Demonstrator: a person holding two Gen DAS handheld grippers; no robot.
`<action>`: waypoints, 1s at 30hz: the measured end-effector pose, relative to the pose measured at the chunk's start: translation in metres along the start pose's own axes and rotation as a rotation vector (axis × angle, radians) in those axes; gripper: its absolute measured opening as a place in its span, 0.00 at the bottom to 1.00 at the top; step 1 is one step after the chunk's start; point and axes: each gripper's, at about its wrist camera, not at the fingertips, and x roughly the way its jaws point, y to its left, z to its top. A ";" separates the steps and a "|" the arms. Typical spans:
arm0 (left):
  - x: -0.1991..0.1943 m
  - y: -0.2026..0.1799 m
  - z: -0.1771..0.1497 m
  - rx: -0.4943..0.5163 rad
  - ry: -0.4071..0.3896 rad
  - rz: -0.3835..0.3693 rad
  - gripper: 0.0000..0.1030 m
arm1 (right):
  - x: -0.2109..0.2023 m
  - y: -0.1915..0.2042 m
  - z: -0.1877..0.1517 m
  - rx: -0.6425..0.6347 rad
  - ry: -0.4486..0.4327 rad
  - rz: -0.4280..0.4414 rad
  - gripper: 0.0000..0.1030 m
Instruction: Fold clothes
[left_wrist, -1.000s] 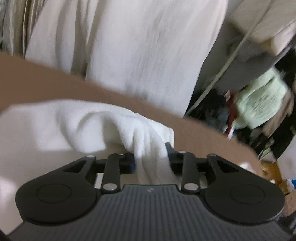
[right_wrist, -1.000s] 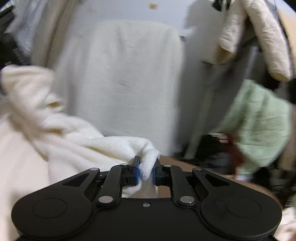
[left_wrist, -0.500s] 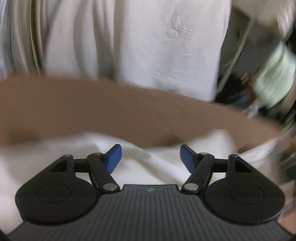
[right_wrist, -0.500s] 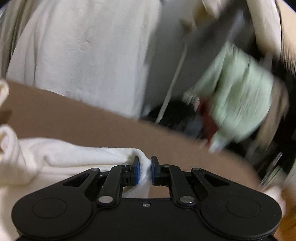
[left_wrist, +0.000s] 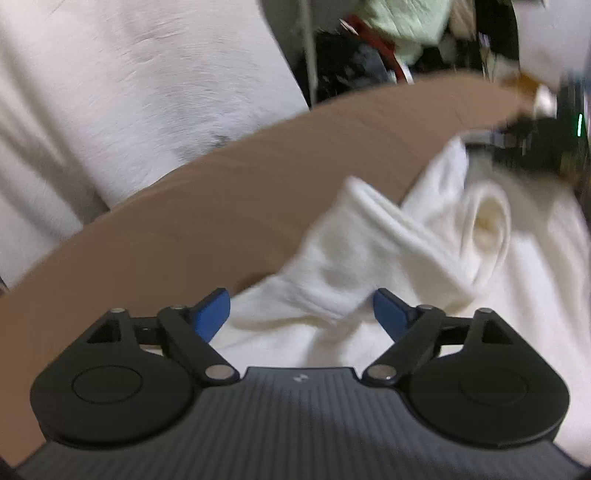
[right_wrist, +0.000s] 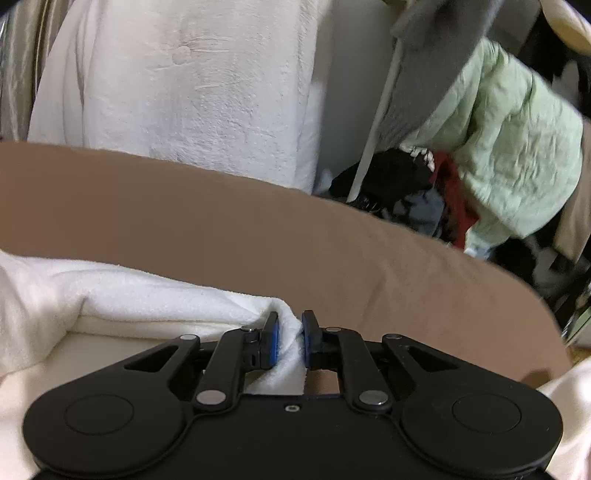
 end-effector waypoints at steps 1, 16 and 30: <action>0.010 -0.007 0.001 0.012 0.018 0.038 0.78 | 0.000 -0.004 0.000 0.020 -0.002 0.018 0.13; 0.050 0.082 0.069 -0.417 -0.029 0.264 0.11 | -0.009 -0.020 0.008 0.122 -0.090 0.249 0.16; -0.020 0.071 0.026 -0.360 -0.063 0.439 0.58 | 0.011 0.000 -0.001 -0.011 0.008 0.011 0.31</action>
